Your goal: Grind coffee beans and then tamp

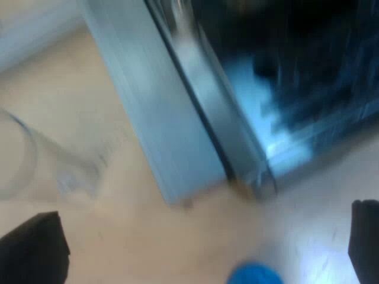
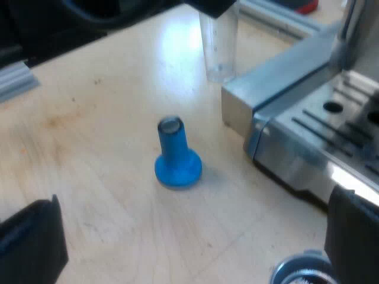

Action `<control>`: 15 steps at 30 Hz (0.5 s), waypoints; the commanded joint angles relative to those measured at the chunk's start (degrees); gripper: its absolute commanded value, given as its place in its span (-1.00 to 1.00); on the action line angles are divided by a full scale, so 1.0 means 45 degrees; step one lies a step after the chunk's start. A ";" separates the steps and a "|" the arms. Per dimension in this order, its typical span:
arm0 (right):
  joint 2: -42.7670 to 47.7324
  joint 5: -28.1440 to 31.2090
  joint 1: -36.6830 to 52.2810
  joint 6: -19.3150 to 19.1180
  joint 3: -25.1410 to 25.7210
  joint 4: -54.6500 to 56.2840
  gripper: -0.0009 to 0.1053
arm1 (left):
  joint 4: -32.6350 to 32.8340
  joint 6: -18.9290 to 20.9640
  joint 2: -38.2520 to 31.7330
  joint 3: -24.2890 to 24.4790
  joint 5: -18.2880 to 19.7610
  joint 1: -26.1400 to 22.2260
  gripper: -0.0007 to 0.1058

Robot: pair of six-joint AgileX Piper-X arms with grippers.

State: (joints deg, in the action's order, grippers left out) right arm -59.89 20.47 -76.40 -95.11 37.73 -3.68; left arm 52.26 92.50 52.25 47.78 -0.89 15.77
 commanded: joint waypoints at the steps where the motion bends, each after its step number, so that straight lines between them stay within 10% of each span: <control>1: 0.0468 0.0081 0.0048 -0.0121 0.0823 0.3096 0.72 | 0.0030 -0.0036 -0.1525 0.0604 -0.0292 0.0004 0.86; 15: 0.2427 -0.0479 0.4537 -0.0187 0.4422 0.9942 0.72 | 0.0030 -0.0003 -0.2663 0.1816 -0.0711 -0.0195 0.86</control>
State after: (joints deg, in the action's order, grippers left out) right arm -49.86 18.59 -60.58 -95.34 56.67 38.51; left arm 52.60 92.41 40.40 55.26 -3.51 15.24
